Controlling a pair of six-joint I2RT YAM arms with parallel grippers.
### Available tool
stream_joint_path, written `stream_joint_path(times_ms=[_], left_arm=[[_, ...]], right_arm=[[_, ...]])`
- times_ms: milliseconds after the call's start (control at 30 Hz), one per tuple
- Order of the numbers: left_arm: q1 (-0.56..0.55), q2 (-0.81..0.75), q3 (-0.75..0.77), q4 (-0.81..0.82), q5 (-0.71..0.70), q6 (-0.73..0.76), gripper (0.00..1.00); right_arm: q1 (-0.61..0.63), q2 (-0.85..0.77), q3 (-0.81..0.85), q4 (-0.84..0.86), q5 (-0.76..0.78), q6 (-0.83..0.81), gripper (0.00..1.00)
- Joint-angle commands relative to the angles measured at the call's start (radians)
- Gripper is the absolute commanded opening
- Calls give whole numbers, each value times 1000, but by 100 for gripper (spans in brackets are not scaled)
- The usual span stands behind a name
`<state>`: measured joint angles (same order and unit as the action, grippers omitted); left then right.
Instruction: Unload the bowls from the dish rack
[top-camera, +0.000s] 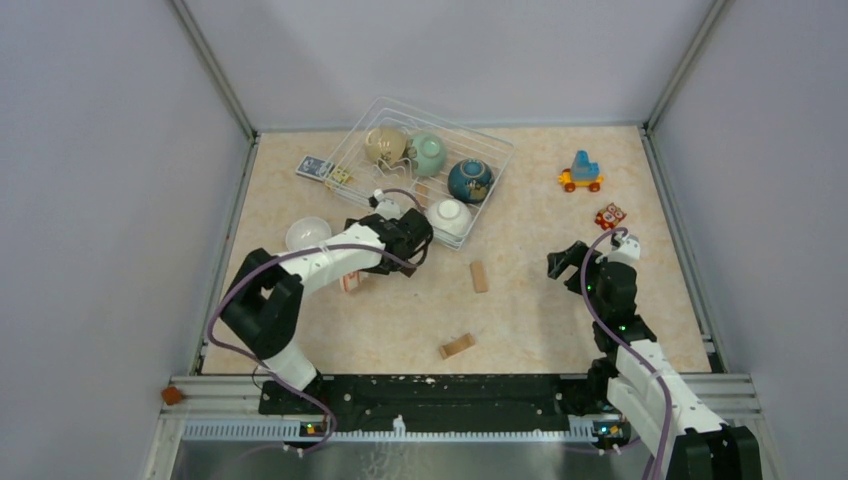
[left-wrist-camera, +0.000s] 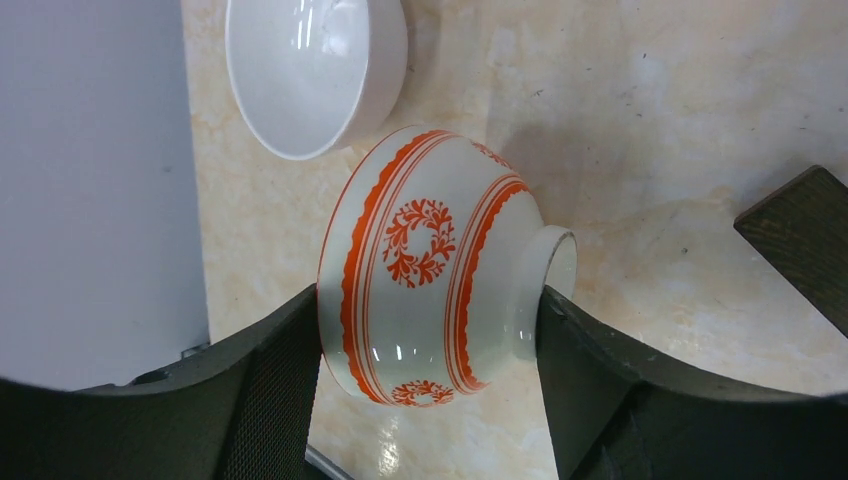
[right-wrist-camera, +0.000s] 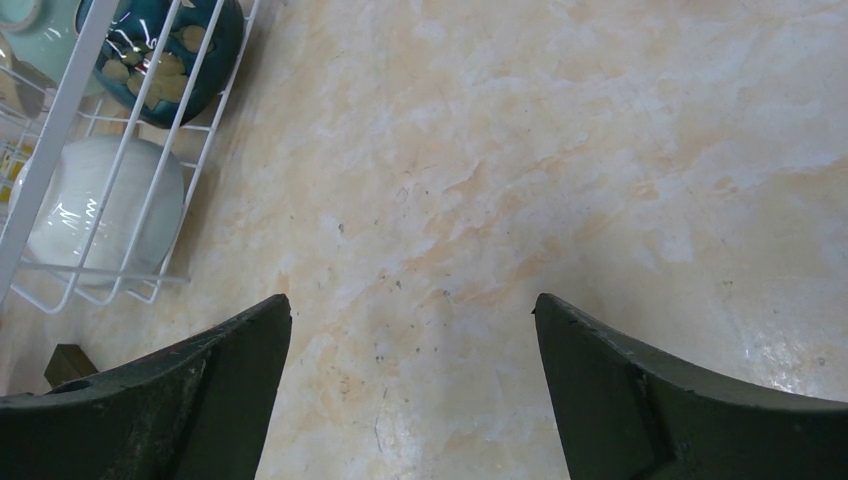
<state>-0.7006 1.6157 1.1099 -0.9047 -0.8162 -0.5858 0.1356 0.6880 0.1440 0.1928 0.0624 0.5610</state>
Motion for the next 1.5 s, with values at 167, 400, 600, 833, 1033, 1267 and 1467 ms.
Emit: stream_joint_path(times_ms=[167, 400, 600, 833, 1033, 1267, 1467], left_arm=[[-52, 142, 65, -62, -31, -91, 52], [-54, 122, 53, 43, 84, -33, 76], [-53, 106, 50, 107, 192, 21, 88], [-50, 86, 38, 179, 341, 59, 95], [-50, 67, 42, 198, 403, 63, 91], [-43, 22, 37, 233, 509, 84, 92], [-32, -46, 22, 250, 545, 92, 93]], right_arm=[[6, -8, 3, 28, 7, -2, 91], [6, -5, 3, 30, 7, -2, 91], [6, -6, 3, 30, 8, -3, 91], [6, -6, 3, 30, 6, -2, 90], [6, -4, 3, 32, 6, -2, 90], [6, -3, 3, 31, 5, -1, 91], [6, -3, 3, 30, 6, -1, 91]])
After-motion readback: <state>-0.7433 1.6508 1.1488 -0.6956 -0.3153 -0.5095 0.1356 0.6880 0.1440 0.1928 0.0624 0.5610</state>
